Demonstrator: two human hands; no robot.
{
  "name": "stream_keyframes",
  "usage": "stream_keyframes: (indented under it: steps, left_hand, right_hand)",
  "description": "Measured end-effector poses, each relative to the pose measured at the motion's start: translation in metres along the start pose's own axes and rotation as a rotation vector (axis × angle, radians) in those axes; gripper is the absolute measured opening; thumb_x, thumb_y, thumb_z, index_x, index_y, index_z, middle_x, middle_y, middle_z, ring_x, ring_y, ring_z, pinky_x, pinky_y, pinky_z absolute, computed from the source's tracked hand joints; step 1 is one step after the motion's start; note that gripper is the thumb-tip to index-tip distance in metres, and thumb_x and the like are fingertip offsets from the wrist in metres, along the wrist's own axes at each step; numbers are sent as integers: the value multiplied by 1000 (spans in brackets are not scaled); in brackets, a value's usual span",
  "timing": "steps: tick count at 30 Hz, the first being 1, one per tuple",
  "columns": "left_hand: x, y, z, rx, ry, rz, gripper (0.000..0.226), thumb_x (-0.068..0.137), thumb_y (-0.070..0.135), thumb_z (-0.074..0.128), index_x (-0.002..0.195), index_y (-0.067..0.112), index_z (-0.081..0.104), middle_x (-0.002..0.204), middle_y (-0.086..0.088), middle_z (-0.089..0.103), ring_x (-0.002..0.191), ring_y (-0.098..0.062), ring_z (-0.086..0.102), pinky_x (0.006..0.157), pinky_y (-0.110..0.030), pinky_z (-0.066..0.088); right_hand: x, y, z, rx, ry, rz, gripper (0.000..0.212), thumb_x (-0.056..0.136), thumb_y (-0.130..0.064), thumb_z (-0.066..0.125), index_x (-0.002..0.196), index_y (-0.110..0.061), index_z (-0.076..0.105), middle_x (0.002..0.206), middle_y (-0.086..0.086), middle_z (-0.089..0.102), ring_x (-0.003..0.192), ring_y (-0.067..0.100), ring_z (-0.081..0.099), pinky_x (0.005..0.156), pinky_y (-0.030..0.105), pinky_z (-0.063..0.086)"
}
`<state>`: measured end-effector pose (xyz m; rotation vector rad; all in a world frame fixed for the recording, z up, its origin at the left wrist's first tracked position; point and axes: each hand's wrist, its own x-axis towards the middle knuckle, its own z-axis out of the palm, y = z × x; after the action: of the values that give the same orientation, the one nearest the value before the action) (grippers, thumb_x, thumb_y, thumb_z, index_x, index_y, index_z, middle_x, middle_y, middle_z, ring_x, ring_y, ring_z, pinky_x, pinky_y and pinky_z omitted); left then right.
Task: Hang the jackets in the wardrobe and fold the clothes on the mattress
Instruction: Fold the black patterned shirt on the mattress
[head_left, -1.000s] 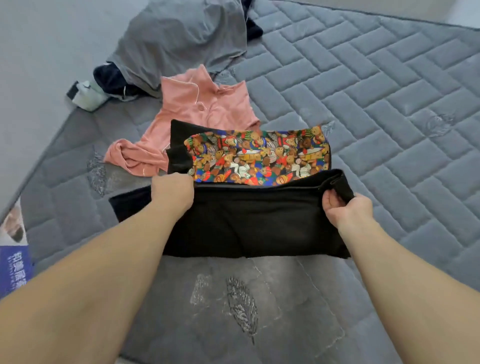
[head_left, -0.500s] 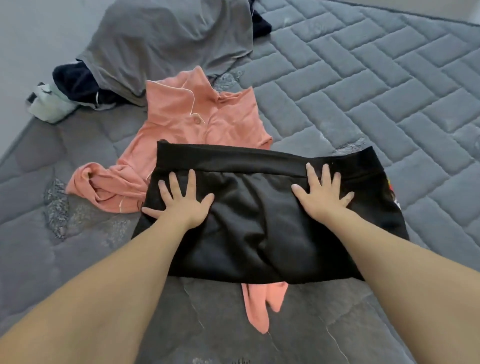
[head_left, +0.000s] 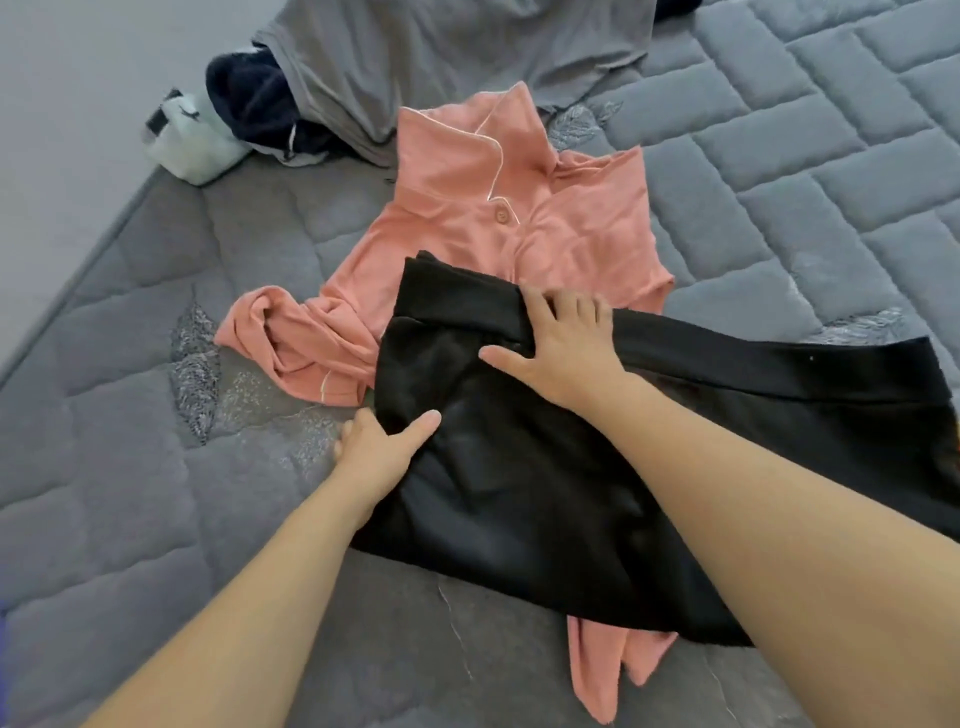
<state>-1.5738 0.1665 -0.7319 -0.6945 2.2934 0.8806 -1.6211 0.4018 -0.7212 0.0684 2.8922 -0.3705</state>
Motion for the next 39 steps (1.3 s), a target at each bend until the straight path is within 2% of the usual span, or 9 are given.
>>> stream_keyframes:
  steps: [5,10,18,22,25,28,30,34,39]
  left_hand:
    - [19,1,-11,-176,-273,-25,101,60,76,69,142,21,47,146,-7,42,132,-31,45,112,-48,38]
    - [23,0,-1,3,-195,-6,76,78,76,60,138,32,50,137,-9,33,133,-35,31,113,-42,27]
    - [18,7,-5,-4,-198,-24,81,71,79,62,137,32,54,139,-8,36,132,-35,34,113,-43,30]
    - [-7,15,-21,-295,-279,21,69,67,59,80,122,19,69,123,-4,67,115,-26,62,102,-43,49]
    - [-46,30,-31,-366,-321,150,35,79,34,81,109,17,73,97,1,77,87,-18,74,80,-34,59]
    - [-99,60,-43,-336,-491,238,31,77,28,82,106,23,72,97,3,77,86,-15,75,75,-32,55]
    - [-140,88,-48,-301,-618,283,31,78,26,81,108,25,72,102,3,77,90,-16,74,78,-33,53]
    - [-234,155,-24,-220,-781,296,17,74,29,81,90,25,81,99,-3,77,87,-19,75,66,-28,58]
    - [-365,220,80,-64,-859,441,38,69,23,85,103,10,75,98,-12,76,89,-30,75,82,-40,58]
  right_hand:
    - [19,-20,41,-42,86,61,95,78,-87,24,149,-25,23,143,9,30,135,32,23,117,49,10]
    - [29,-10,56,-41,166,37,86,84,-83,20,147,-26,28,143,7,29,134,30,25,116,49,11]
    - [41,-10,36,97,-7,108,84,76,-85,34,135,-26,39,142,3,29,137,27,20,115,45,6]
    - [38,-19,-8,252,-103,53,52,73,-68,63,102,-26,52,110,-7,53,115,23,45,106,40,22]
    - [11,-14,-57,602,-142,20,50,66,-52,78,107,-29,60,96,-15,65,93,8,62,84,26,47]
    - [-28,13,-113,779,-206,42,61,65,-35,85,119,-34,56,108,-15,66,97,-4,62,81,20,49]
    - [-62,40,-153,879,-283,105,72,66,-22,84,131,-27,52,119,-7,67,108,10,64,88,27,52]
    - [-149,111,-226,1127,-235,266,43,67,-2,68,110,-4,68,102,11,74,88,26,71,70,32,55]
    - [-285,228,-282,1314,55,522,45,69,21,39,110,15,57,114,21,61,105,37,59,102,40,46]
